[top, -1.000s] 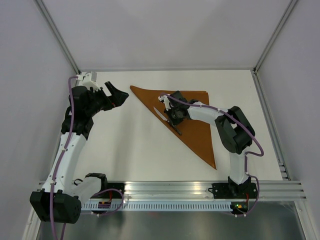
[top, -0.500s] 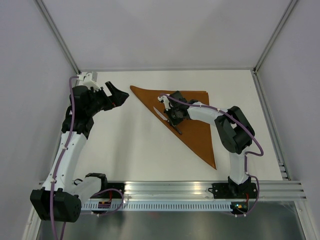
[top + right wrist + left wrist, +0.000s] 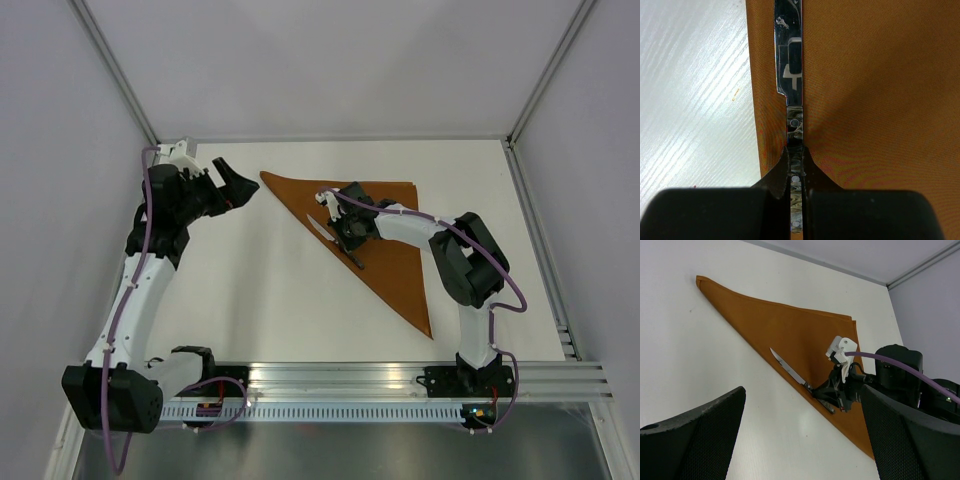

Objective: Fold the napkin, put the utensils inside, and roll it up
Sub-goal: Place the utensil onto the napkin, then fold the napkin

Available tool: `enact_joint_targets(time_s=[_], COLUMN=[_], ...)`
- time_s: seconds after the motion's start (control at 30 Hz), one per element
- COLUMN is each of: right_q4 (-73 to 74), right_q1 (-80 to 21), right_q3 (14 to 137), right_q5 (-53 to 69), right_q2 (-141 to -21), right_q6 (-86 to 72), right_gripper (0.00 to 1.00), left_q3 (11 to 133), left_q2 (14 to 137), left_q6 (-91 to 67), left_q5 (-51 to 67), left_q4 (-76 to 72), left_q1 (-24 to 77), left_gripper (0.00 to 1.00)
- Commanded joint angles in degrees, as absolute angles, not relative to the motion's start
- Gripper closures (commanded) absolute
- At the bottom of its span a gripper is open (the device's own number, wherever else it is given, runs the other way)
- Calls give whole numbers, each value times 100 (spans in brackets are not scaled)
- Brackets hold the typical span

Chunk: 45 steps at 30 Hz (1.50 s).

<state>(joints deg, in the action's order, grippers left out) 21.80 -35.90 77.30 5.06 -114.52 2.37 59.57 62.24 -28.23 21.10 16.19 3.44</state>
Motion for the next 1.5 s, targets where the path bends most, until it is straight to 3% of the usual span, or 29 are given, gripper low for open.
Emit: enact_joint_targets(time_s=[0.0, 0.57, 0.67, 0.77, 0.8, 0.9, 1.13, 1.27, 1.47], right_q4=[2171, 2250, 2250, 2285, 2311, 2390, 2680, 2952, 3050], right_q1=[-3647, -3647, -3639, -3639, -3639, -3639, -3621, -2930, -1103], right_q3=[7787, 7691, 7682, 7682, 7690, 7725, 8058, 8549, 8956], right_q5=[431, 475, 483, 510, 510, 527, 334, 614, 1423], right_q2=[-11496, -11303, -11312, -11268, -11215, -11110, -10609, -10310, -9809], right_q6=[246, 150, 123, 123, 97, 70, 35, -139, -395], right_gripper=[100, 97, 88, 72, 62, 51, 40, 39, 39], left_q3=[6205, 6214, 6196, 6187, 6196, 6214, 6135, 6100, 5547], left_q2=[6363, 6504, 6530, 6539, 6556, 6565, 6504, 6381, 6486], left_q6=[-2865, -2865, -2839, -2786, -2760, -2742, -2628, -1997, -670], left_q5=[2276, 2531, 2593, 2654, 2663, 2724, 3190, 2402, 591], left_q4=[1609, 1318, 1275, 1239, 1231, 1169, 616, 510, -243], left_q1=[316, 316, 316, 316, 316, 316, 404, 1245, 3565], left_gripper=[0, 0, 0, 0, 0, 0, 4, 6, 8])
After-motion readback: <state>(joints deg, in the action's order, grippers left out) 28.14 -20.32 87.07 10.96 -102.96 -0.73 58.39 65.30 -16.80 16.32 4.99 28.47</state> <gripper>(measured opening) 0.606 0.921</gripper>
